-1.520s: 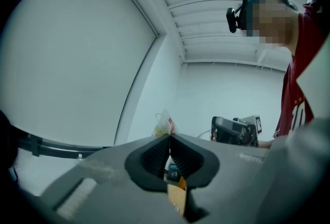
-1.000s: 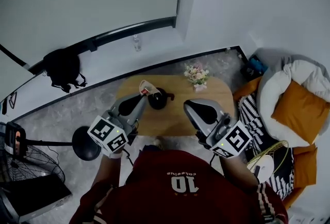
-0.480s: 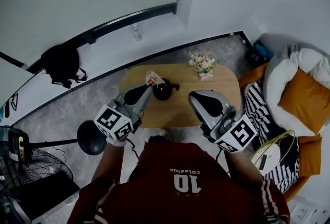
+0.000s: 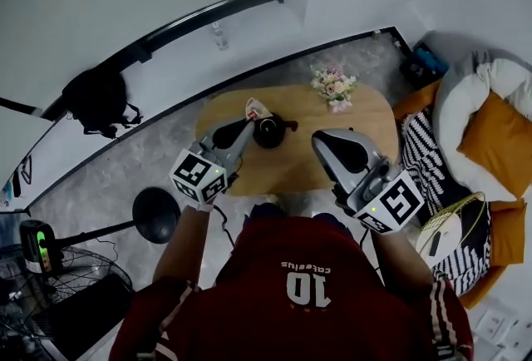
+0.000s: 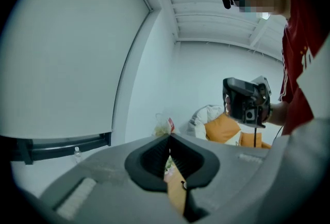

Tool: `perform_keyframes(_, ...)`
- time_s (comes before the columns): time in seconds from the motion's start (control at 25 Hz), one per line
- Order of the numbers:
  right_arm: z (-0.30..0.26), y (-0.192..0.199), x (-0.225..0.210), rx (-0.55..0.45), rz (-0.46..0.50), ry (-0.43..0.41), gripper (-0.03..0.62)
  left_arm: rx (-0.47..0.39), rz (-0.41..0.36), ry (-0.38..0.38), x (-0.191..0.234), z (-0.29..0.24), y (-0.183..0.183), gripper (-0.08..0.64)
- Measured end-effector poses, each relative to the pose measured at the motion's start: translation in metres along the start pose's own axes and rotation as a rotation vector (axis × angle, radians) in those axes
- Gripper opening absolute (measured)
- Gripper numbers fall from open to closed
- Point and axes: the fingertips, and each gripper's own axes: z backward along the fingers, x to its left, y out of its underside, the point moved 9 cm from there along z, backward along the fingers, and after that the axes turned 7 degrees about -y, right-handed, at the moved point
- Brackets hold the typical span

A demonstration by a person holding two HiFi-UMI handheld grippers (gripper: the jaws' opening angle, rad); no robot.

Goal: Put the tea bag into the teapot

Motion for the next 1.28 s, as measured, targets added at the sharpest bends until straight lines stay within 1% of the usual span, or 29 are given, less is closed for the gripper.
perform_keyframes(0.08,-0.002,0.003,-0.003,0.008,0.001,0.014,0.0,0.017,-0.006,0.005,0.008,-0.008,0.012,0.005)
perform_keyframes(0.28,-0.001,0.014,-0.013,0.045,0.001,0.061,0.0,0.06,0.009,0.022,0.026,-0.027,0.048,0.005)
perform_keyframes(0.44,0.002,0.022,-0.017,0.059,-0.018,0.084,0.0,0.109,0.001,0.012,0.04,-0.041,0.08,0.005)
perform_keyframes(0.76,0.004,0.034,-0.02,0.089,-0.039,0.106,0.002,0.206,0.026,-0.009,0.05,-0.066,0.148,0.005)
perform_keyframes(1.08,0.011,0.039,-0.016,0.099,-0.023,0.135,0.0,0.282,0.027,-0.011,0.057,-0.087,0.188,0.005)
perform_keyframes(1.28,0.022,0.044,-0.012,0.101,-0.026,0.169,0.001,0.361,0.009,-0.015,0.056,-0.099,0.217,0.005)
